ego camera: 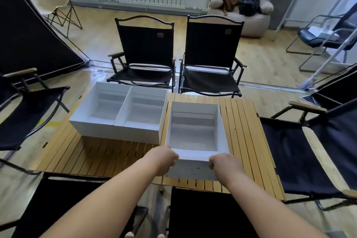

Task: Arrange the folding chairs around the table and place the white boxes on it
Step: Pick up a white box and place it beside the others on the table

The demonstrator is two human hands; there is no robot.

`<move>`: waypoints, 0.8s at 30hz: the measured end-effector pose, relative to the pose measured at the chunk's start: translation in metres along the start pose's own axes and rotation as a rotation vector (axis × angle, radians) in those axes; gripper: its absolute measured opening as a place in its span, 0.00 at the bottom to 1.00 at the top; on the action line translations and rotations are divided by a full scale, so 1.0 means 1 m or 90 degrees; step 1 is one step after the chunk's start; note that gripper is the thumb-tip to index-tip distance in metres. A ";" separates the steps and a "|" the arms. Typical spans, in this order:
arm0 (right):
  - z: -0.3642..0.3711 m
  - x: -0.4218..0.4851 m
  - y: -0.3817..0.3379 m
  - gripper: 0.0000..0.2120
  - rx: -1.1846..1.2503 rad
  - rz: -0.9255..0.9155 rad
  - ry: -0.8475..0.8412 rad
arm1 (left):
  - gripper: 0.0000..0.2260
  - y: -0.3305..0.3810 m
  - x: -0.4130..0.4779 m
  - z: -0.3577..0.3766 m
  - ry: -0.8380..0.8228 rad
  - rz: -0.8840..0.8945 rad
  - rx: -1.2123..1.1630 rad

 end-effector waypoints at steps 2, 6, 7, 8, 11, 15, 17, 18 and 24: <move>0.005 0.018 0.006 0.14 0.000 -0.005 -0.008 | 0.13 -0.002 0.012 0.007 -0.045 -0.044 -0.041; 0.016 0.046 0.015 0.15 -0.008 -0.007 -0.012 | 0.13 -0.008 0.036 0.016 -0.050 -0.077 -0.041; 0.019 0.053 0.017 0.15 -0.016 -0.009 -0.009 | 0.14 -0.010 0.042 0.019 -0.042 -0.077 -0.036; 0.022 0.059 0.019 0.15 -0.022 -0.012 -0.004 | 0.14 -0.013 0.049 0.022 -0.040 -0.080 -0.023; 0.031 0.077 0.024 0.15 -0.013 -0.018 0.012 | 0.14 -0.021 0.067 0.031 -0.036 -0.085 -0.010; 0.039 0.099 0.025 0.14 -0.009 -0.016 0.035 | 0.15 -0.031 0.084 0.035 -0.040 -0.107 -0.010; 0.041 0.108 0.025 0.14 -0.015 -0.019 0.042 | 0.15 -0.036 0.091 0.038 -0.044 -0.112 -0.001; 0.043 0.112 0.024 0.14 -0.016 -0.022 0.048 | 0.15 -0.039 0.095 0.040 -0.046 -0.115 0.004; 0.053 0.133 0.023 0.15 -0.051 -0.039 0.022 | 0.12 -0.048 0.110 0.055 -0.041 -0.117 0.034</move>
Point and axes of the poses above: each hand's wrist, its own x-axis towards the middle knuckle, its own z-axis out of the palm, y = z × x, the point moved 2 cm from there along x, towards the middle knuckle, and after that the axes turned 8 degrees about -z, right-handed, at the moved point
